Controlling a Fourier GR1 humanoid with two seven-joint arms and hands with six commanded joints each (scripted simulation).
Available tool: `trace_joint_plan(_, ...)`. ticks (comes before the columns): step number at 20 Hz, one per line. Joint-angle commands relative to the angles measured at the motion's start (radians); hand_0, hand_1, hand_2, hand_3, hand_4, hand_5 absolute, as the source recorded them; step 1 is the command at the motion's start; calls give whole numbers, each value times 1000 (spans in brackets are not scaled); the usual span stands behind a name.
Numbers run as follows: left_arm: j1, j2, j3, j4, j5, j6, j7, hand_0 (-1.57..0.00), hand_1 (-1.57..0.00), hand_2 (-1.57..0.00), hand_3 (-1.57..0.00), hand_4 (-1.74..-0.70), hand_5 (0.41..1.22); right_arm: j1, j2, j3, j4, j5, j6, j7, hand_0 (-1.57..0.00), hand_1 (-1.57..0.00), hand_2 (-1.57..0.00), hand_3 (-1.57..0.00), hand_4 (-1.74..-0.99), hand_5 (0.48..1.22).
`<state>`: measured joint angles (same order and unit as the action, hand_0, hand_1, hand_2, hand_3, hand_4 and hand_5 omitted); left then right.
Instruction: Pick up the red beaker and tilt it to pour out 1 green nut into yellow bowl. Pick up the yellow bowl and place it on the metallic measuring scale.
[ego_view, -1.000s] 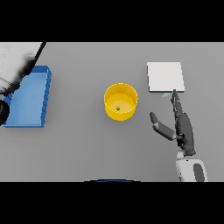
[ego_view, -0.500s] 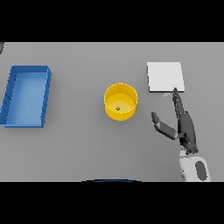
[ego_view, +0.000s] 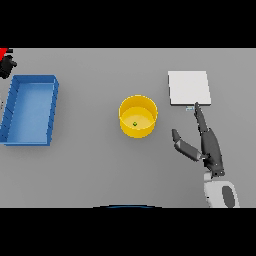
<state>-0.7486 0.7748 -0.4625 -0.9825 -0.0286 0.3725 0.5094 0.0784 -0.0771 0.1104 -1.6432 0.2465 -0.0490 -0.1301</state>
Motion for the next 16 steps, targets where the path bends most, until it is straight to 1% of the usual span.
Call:
trace_joint_plan(1,39,12,-1,-38,12,20,15,-1571,-1571,-1571,-1449,-1741,1221,6,-2,4,-12,0,4,-6,1,1,1,1,-1217,664)
trace_joint_plan(2,80,16,-12,-86,23,39,45,-1571,-1571,-1571,-1450,-1741,1221,4,-3,-1,-10,-2,2,-4,1,1,1,1,-1218,664)
trace_joint_plan(3,105,14,-15,-101,31,60,58,-1571,-1571,-1571,-1474,-1741,1221,14,-2,5,-19,5,0,-8,1,1,1,1,-1214,664)
trace_joint_plan(5,141,20,-20,-130,47,86,58,-1571,-1571,-1571,-1509,-1741,1221,-1,-1,5,-14,2,3,8,1,1,1,1,-1217,666)
trace_joint_plan(6,147,18,-30,-142,51,93,72,-1571,-1571,-1571,-1521,-1741,1199,-2,-5,0,-4,4,-1,2,1,1,1,1,-1216,667)
trace_joint_plan(8,160,9,-55,-148,53,120,99,-1571,-1571,-1571,-1539,-1741,1117,-4,-3,4,1,13,-5,4,1,1,1,1,-1207,665)
trace_joint_plan(9,160,12,-64,-137,60,123,100,-1571,-1571,-1571,-1546,-1741,1039,3,-5,1,-1,9,-5,-3,1,1,1,1,-1203,663)
trace_joint_plan(10,159,25,-82,-127,66,120,100,-1571,-1571,-1571,-1551,-1741,967,9,-5,0,-4,1,0,-21,1,1,1,1,-1205,664)
trace_joint_plan(11,165,45,-97,-147,69,108,98,-1571,-1571,-1571,-1555,-1667,908,13,-2,4,-4,4,-1,-30,1,1,1,1,-1202,667)
trace_joint_plan(12,164,46,-101,-147,65,97,101,-1571,-1571,-1571,-1503,-1530,865,12,-1,4,-1,5,-2,-27,1,1,1,1,-1197,664)
trace_joint_plan(13,166,49,-102,-153,64,80,100,-1564,-1449,-1432,-1362,-1374,830,12,-1,2,-1,3,-1,-25,1,1,1,1,-1192,663)
trace_joint_plan(14,185,63,-111,-195,103,23,93,-1457,-1180,-1187,-1129,-1229,803,12,1,3,-4,-3,3,-27,1,1,1,1,-1188,663)
trace_joint_plan(15,186,73,-110,-202,125,-16,101,-1166,-944,-959,-903,-1120,778,12,-1,2,-10,-1,1,-30,1,1,1,1,-1187,664)
trace_joint_plan(16,188,87,-119,-212,150,-72,101,-932,-755,-767,-722,-1034,758,18,-10,-2,-13,0,0,-29,1,1,1,1,-1185,665)
